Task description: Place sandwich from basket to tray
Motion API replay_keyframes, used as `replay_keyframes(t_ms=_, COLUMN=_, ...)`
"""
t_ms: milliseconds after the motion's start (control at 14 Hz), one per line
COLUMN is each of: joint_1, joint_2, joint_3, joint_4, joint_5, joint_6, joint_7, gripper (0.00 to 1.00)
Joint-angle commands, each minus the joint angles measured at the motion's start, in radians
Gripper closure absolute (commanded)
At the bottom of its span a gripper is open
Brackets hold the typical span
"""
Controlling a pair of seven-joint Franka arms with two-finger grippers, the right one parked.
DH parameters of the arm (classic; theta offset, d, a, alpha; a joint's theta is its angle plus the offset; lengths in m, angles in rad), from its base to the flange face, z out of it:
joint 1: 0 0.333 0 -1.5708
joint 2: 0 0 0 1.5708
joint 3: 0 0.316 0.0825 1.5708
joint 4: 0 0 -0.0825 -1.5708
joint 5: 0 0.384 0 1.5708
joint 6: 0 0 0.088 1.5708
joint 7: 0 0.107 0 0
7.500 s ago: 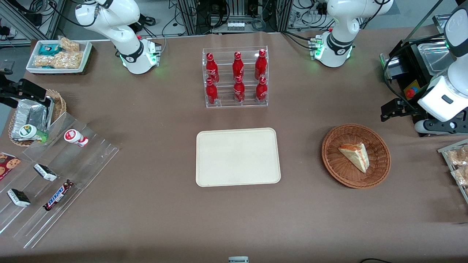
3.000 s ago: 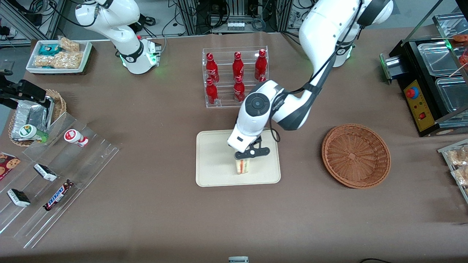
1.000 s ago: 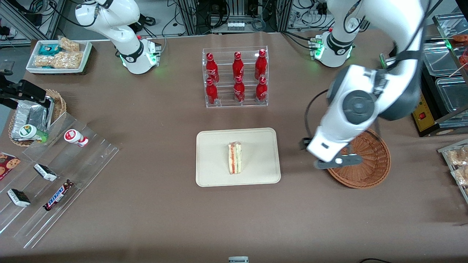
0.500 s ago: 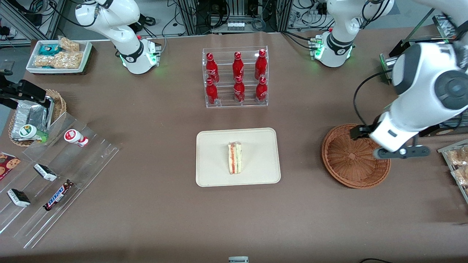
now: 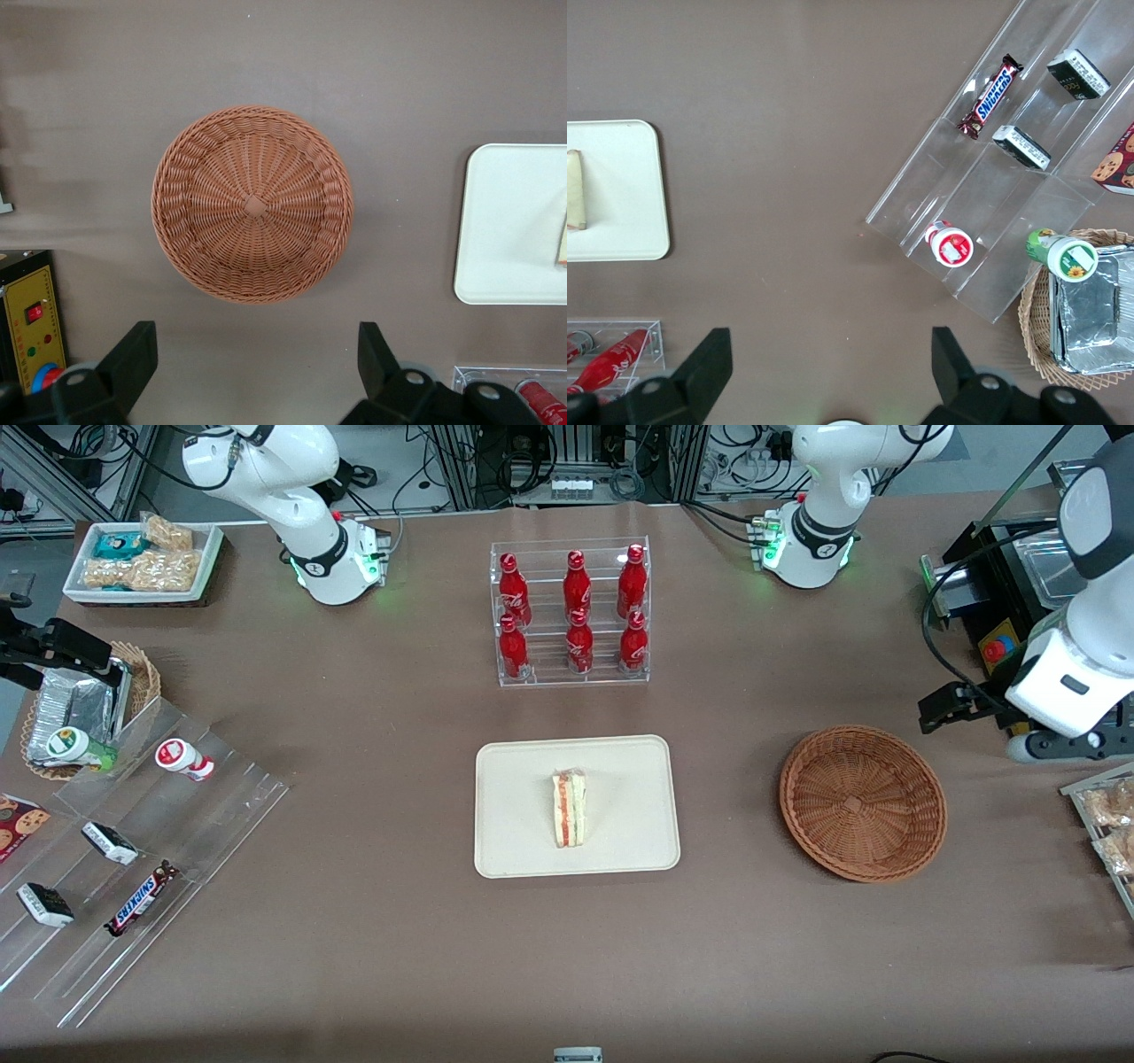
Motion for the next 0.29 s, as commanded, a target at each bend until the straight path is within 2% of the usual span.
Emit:
replay_keyframes(t_ms=0, joint_1=0.019, joint_2=-0.045, joint_3=-0.009, joint_4=-0.032, joint_5=-0.013, joint_6=-0.003, joint_7=0.015, gripper=0.00)
replay_keyframes(t_ms=214, joint_1=0.019, joint_2=-0.051, joint_3=-0.009, joint_4=-0.032, joint_5=-0.013, joint_6=-0.006, joint_7=0.015, gripper=0.00)
